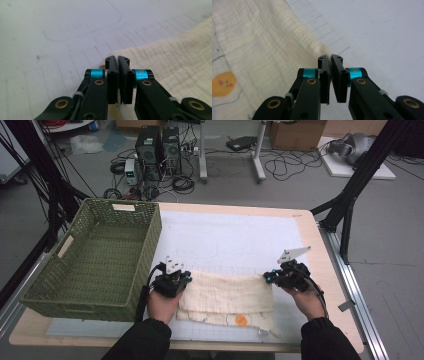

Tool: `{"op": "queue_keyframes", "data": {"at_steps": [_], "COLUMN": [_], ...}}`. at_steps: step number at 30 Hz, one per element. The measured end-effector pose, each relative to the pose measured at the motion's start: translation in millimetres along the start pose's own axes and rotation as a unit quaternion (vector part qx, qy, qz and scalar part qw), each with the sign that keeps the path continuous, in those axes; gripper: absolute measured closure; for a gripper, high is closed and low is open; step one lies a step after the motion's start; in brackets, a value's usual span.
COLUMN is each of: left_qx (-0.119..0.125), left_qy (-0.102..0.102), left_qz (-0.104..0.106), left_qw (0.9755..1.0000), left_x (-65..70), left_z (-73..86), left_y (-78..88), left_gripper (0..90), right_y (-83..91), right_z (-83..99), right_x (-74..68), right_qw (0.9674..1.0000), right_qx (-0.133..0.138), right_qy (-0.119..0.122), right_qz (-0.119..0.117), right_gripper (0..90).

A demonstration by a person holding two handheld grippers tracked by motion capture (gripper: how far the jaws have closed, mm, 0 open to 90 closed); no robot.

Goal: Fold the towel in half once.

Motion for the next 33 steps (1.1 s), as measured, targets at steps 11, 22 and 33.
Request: {"op": "queue_keyframes", "data": {"at_steps": [11,22,33], "left_qx": [0.016,-0.009,-0.053], "left_qy": [0.010,-0.046,-0.088], "left_qz": [-0.011,0.025,0.072], "left_qw": [0.9998,0.9986,0.9921], "left_x": [-10.6,2.0,12.8], "left_z": [-9.6,28.6,44.2], "left_y": [-4.8,23.8,18.8], "left_gripper": [63.6,65.6,73.7], "right_y": [-5.3,2.3,-13.9], "right_z": [-11.5,36.5,50.2], "right_x": [13.4,-22.0,-27.8], "right_qw": [0.9997,0.9990,0.9997], "right_qx": [0.011,0.040,0.010], "right_qy": [-0.016,-0.007,0.013], "right_qz": [0.011,-0.019,-0.018], "right_gripper": [61.5,61.2,74.0]}}
Point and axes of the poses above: each handheld gripper's, and its own axes: y roughly backward along the jaws, z roughly out of its underside, x roughly to its right, the point moved 7 cm from there along -y, roughly forward along the jaws, and after that the axes turned 5 degrees about -y, right-handed, at the moved point
